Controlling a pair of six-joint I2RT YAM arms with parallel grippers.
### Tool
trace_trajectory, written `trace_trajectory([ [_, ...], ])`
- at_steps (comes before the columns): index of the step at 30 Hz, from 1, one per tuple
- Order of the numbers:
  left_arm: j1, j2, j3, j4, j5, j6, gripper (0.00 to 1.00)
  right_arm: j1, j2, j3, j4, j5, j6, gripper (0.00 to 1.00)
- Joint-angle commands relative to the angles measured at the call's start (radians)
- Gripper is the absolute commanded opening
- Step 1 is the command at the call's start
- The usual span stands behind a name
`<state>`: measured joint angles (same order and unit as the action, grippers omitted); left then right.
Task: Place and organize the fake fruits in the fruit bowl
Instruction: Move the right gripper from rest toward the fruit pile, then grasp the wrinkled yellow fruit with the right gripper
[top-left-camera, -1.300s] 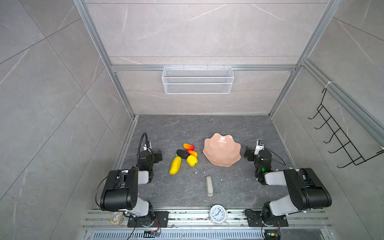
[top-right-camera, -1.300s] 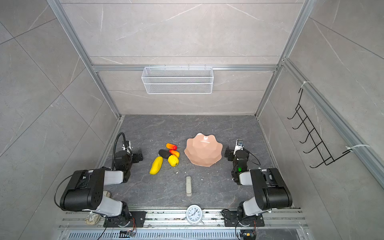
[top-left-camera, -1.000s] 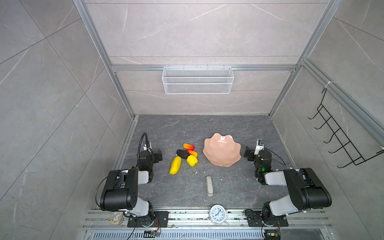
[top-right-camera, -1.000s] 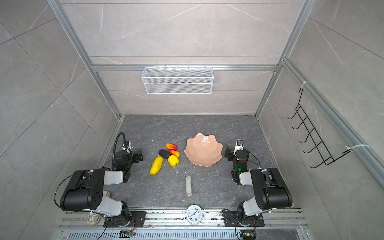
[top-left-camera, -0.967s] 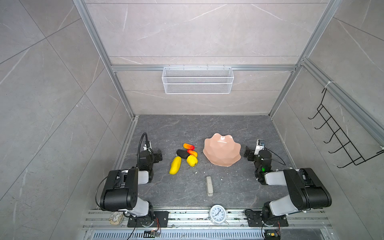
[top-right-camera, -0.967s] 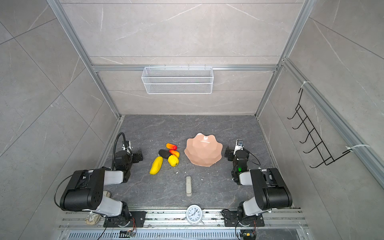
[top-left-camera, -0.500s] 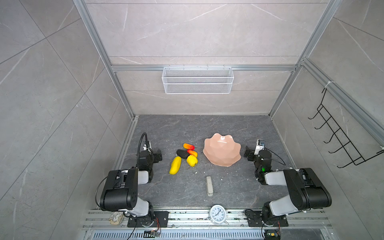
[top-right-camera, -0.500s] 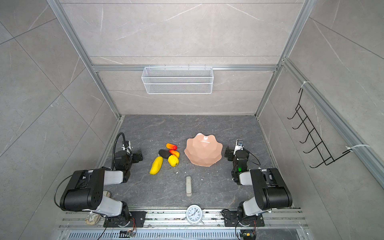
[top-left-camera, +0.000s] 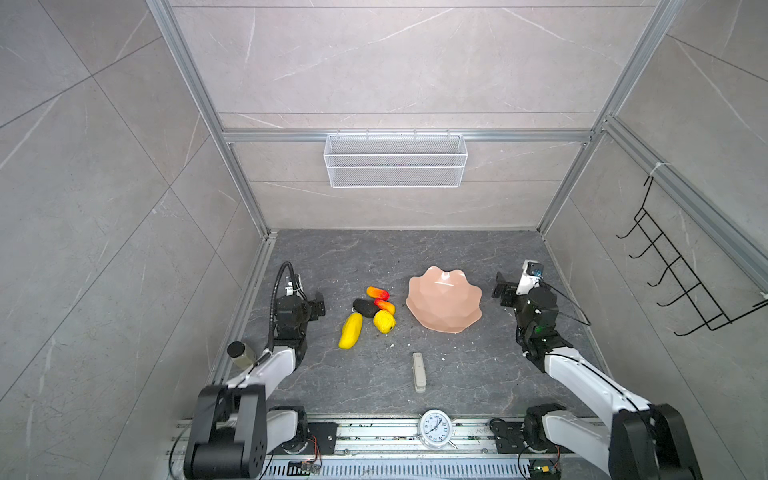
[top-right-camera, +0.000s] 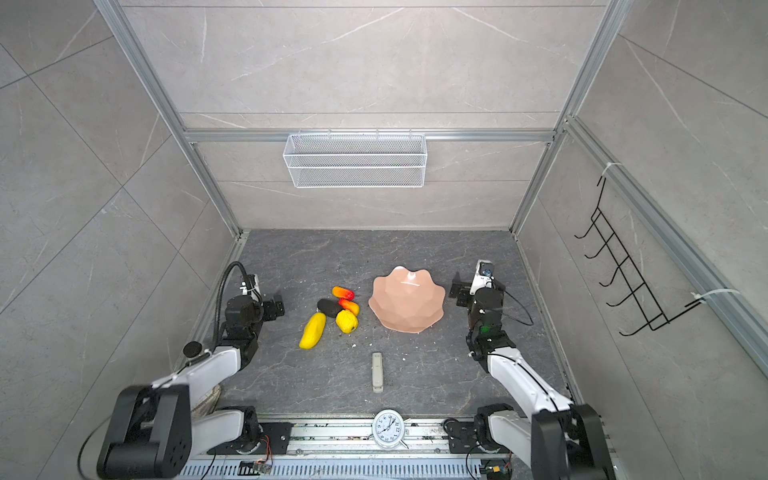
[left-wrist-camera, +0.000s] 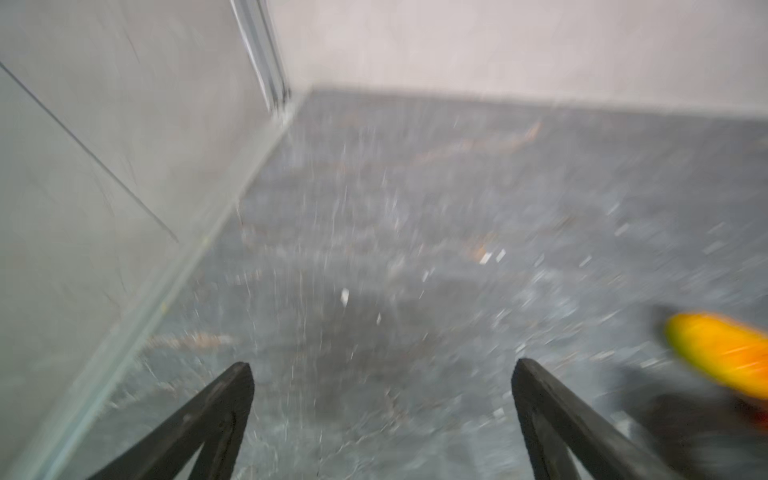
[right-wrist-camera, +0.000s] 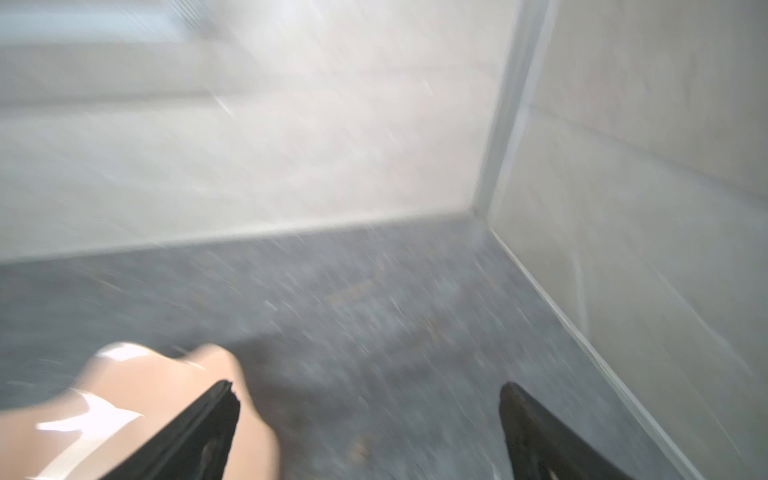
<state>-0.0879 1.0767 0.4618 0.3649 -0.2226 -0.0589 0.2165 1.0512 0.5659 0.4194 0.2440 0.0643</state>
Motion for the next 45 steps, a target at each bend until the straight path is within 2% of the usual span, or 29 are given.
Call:
trace_trajectory([
  [1,-0.065,-0.150,0.125,-0.352,-0.049,-0.060,1.00,0.129,0.049,0.143,-0.334,-0.117,-0.006,1.00],
  [4,-0.154,-0.222,0.246,-0.581,-0.070,-0.075,1.00,0.299,0.190,0.311,-0.491,-0.159,-0.042,1.00],
  [7,-0.171,-0.250,0.363,-0.771,0.050,-0.096,1.00,0.442,0.323,0.436,-0.577,-0.177,-0.103,1.00],
  [11,-0.170,-0.292,0.471,-0.945,0.184,-0.068,1.00,0.568,0.503,0.570,-0.656,-0.230,-0.174,1.00],
  [14,-0.171,-0.322,0.492,-1.024,0.225,0.001,1.00,0.629,0.608,0.643,-0.690,-0.219,-0.187,1.00],
  [18,-0.171,-0.359,0.411,-1.022,0.312,0.098,1.00,0.670,0.702,0.691,-0.691,-0.216,-0.168,1.00],
  [21,-0.169,-0.371,0.386,-1.044,0.386,0.125,1.00,0.684,0.766,0.728,-0.688,-0.228,-0.155,1.00],
  [28,-0.170,-0.421,0.366,-1.024,0.342,0.124,1.00,0.686,0.896,0.836,-0.732,-0.211,-0.143,0.96],
  [34,-0.169,-0.437,0.362,-1.023,0.321,0.123,1.00,0.686,0.971,0.892,-0.756,-0.204,-0.120,0.88],
  [41,-0.170,-0.443,0.363,-1.022,0.306,0.123,1.00,0.687,1.006,0.906,-0.760,-0.204,-0.101,0.81],
  [45,-0.170,-0.443,0.362,-1.021,0.301,0.124,1.00,0.686,1.006,0.905,-0.765,-0.207,-0.102,0.72],
])
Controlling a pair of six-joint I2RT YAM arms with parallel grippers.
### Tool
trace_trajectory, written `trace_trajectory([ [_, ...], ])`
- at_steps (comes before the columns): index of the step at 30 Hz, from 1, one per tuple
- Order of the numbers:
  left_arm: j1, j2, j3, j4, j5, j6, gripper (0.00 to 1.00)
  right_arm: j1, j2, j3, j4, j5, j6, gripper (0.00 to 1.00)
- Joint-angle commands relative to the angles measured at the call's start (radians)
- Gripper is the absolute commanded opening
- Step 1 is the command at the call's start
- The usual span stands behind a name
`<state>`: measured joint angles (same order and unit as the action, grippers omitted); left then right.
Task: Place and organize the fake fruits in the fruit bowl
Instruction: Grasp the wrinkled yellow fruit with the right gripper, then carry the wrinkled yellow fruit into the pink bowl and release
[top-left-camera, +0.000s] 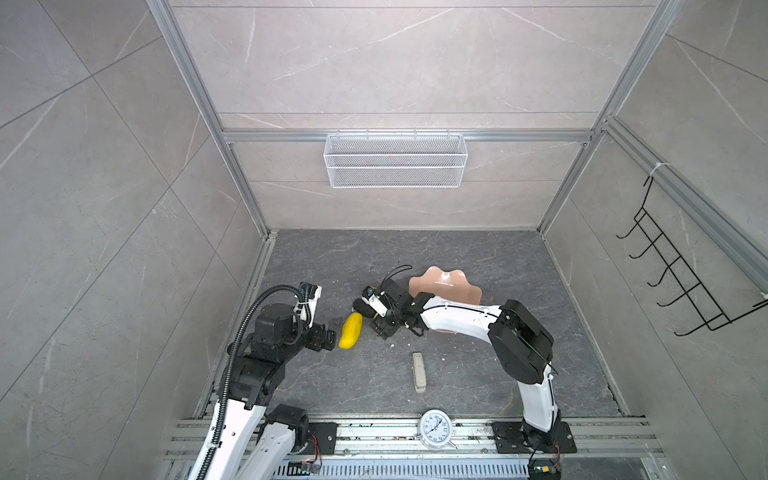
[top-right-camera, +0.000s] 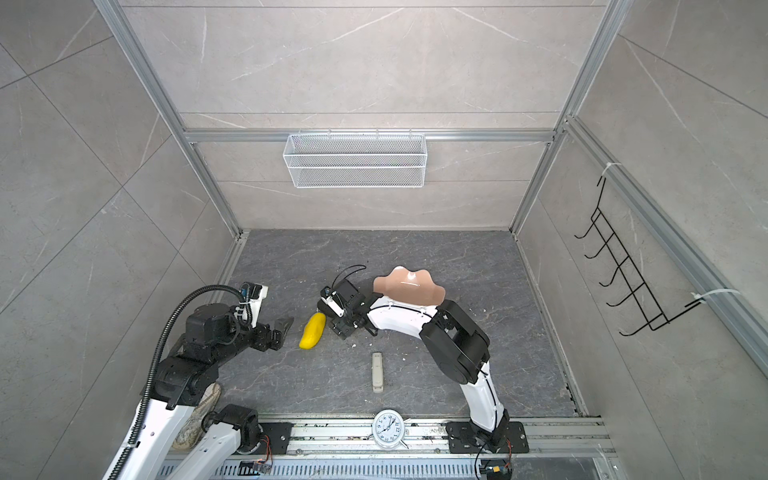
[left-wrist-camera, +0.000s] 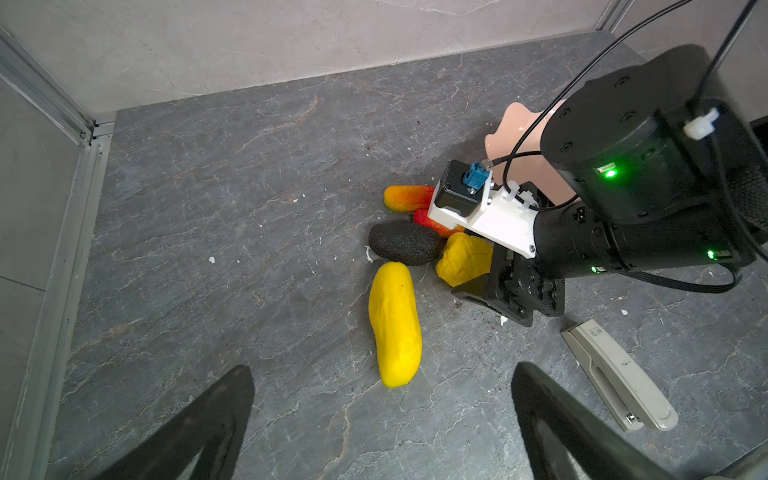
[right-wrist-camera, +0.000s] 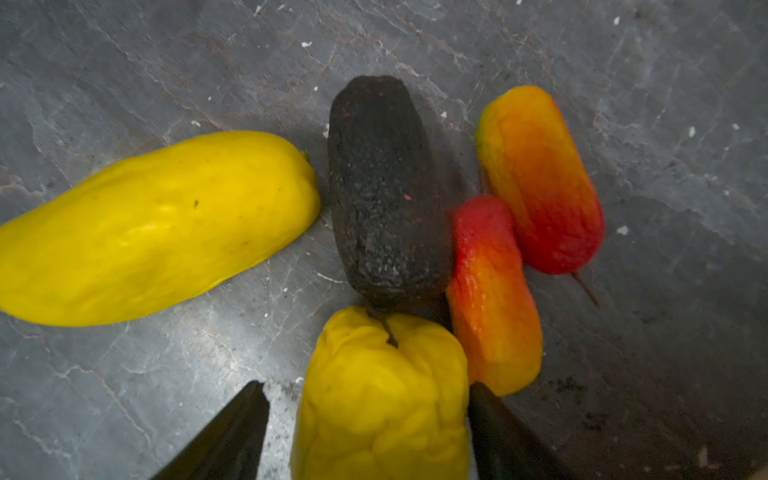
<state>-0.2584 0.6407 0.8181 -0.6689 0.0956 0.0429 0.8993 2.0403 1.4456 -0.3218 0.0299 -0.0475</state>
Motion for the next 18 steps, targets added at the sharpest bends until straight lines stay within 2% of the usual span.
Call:
trace_trajectory([
  [1,0.002,-0.008,0.006,0.012,-0.018,0.022,1.00,0.003,0.014,0.025,-0.025,0.007,0.011,0.69],
  [6,0.001,-0.011,0.009,0.011,-0.024,0.023,1.00,0.003,0.002,0.024,-0.035,0.008,0.004,0.52],
  [12,0.001,-0.018,0.006,0.012,-0.027,0.023,1.00,0.003,-0.040,0.018,-0.047,-0.006,-0.006,0.37],
  [18,0.001,-0.013,0.004,0.014,-0.031,0.027,1.00,-0.004,-0.205,-0.053,0.009,-0.059,0.004,0.35],
])
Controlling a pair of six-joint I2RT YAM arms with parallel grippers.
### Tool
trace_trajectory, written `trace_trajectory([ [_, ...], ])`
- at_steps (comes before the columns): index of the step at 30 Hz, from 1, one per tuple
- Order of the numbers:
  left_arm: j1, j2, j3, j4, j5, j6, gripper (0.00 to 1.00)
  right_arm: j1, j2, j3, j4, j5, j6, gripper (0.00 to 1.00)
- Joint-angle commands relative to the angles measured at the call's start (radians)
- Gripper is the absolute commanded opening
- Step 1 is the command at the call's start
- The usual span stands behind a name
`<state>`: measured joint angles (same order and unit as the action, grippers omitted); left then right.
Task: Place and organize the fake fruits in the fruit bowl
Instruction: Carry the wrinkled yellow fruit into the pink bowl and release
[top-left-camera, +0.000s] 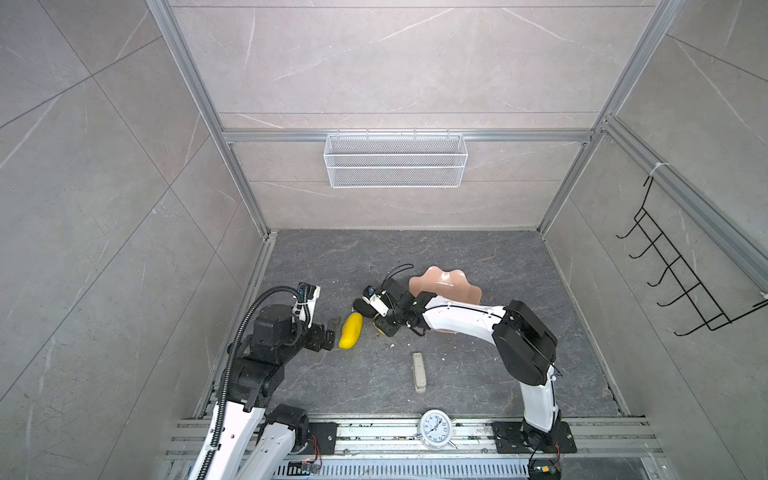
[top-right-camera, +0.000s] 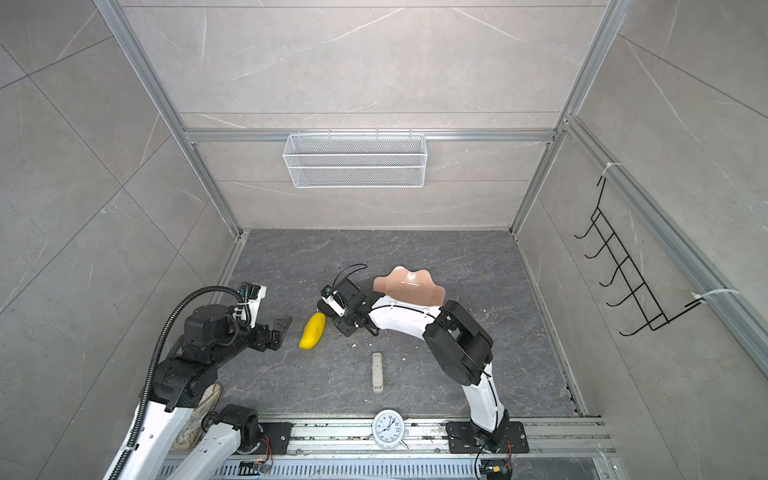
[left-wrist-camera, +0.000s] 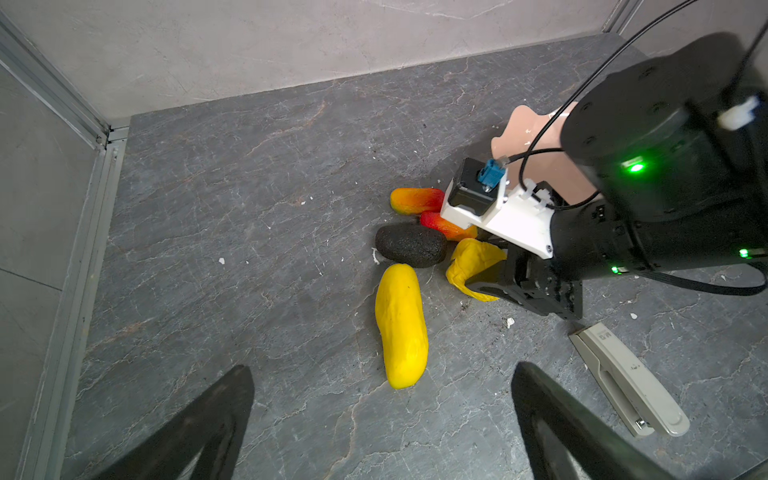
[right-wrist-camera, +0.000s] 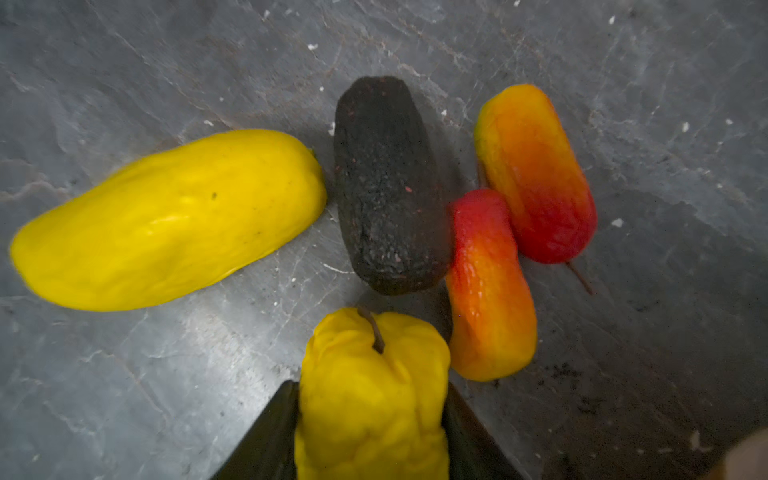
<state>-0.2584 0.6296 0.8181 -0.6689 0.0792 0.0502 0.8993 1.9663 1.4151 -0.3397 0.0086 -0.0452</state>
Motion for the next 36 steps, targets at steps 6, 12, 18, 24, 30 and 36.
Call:
trace_trajectory([
  [6,0.001,0.009,0.004,0.011,-0.023,0.021,1.00,-0.092,-0.350,-0.163,0.143,-0.072,0.042,0.35],
  [12,0.003,0.016,0.006,0.011,-0.023,0.021,1.00,-0.235,-0.476,-0.331,0.252,0.021,0.088,0.33],
  [18,0.004,0.026,0.008,0.009,-0.022,0.022,1.00,-0.338,-0.435,-0.420,0.327,0.055,0.186,0.32],
  [24,0.003,0.030,0.006,0.008,-0.018,0.022,1.00,-0.362,-0.328,-0.427,0.376,0.065,0.220,0.32],
  [30,0.003,0.029,0.005,0.008,-0.020,0.022,1.00,-0.378,-0.232,-0.399,0.395,0.075,0.237,0.32],
  [36,0.004,0.035,0.006,0.009,-0.019,0.023,1.00,-0.385,-0.147,-0.344,0.377,0.050,0.240,0.32],
])
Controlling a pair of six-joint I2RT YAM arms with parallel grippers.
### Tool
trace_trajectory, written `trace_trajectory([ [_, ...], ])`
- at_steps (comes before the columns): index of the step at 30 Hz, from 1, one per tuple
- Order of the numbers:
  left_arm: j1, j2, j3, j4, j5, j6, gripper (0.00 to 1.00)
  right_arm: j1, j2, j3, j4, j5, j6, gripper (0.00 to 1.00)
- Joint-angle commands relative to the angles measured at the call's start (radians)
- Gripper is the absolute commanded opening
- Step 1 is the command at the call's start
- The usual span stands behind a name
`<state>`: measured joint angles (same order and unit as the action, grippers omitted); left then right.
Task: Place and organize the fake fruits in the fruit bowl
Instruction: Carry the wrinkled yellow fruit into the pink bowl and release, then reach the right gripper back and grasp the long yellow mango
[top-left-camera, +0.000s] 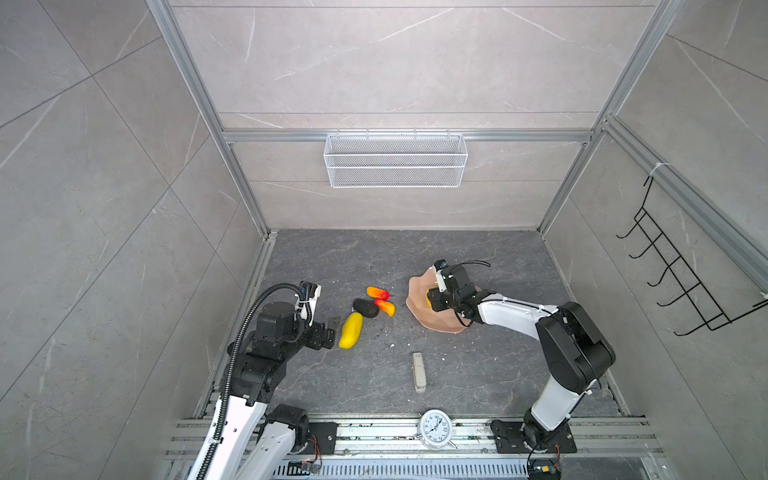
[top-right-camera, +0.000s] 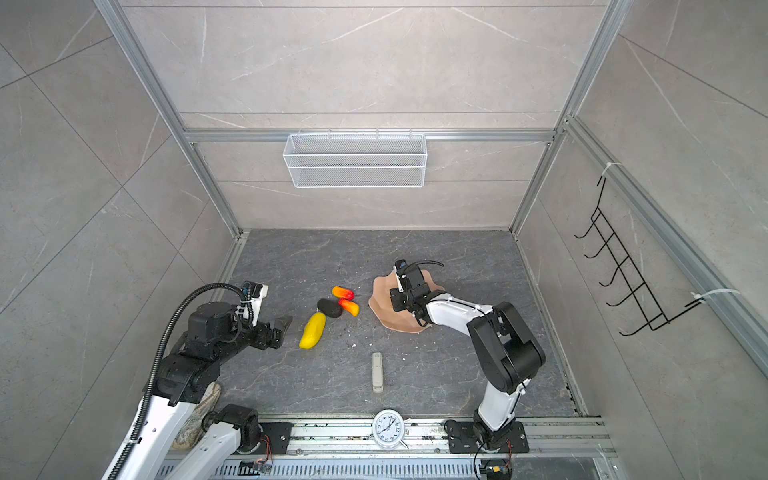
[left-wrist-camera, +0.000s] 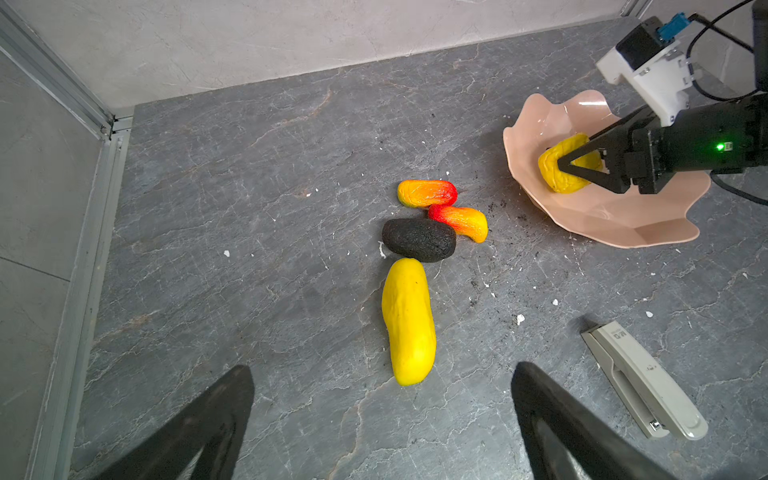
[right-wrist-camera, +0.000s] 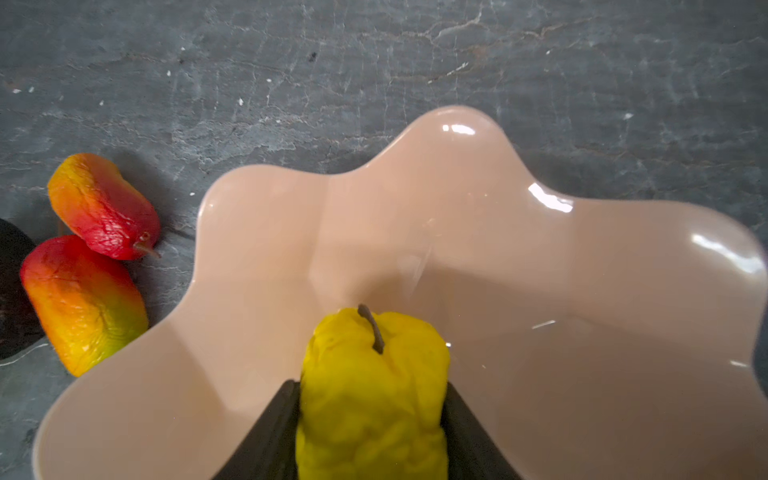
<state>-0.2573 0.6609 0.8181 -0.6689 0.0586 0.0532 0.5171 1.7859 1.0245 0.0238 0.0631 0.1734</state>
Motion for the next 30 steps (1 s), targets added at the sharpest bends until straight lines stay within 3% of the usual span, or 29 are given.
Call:
trace_trajectory([
  [1,0.004,0.004,0.006,0.009,0.003,0.020,1.00,-0.005,0.045,0.053,0.013,-0.005,0.022,0.32],
  [7,0.006,0.005,0.006,0.010,0.004,0.021,1.00,-0.009,0.068,0.062,0.025,0.007,0.027,0.36],
  [11,0.008,0.006,0.006,0.009,0.009,0.022,1.00,-0.011,0.072,0.069,0.016,0.008,0.025,0.49],
  [17,0.009,0.006,0.005,0.011,0.011,0.020,1.00,-0.010,0.023,0.065,-0.018,0.012,0.009,0.79],
  [26,0.014,0.007,0.008,0.011,0.018,0.020,1.00,-0.004,-0.149,0.094,-0.132,-0.027,-0.062,0.93],
  [27,0.015,0.007,0.009,0.011,0.019,0.020,1.00,0.000,-0.160,0.104,-0.149,-0.042,-0.071,0.99],
  [30,0.018,0.008,0.009,0.011,0.023,0.020,1.00,0.038,-0.169,0.162,-0.226,-0.060,-0.113,1.00],
])
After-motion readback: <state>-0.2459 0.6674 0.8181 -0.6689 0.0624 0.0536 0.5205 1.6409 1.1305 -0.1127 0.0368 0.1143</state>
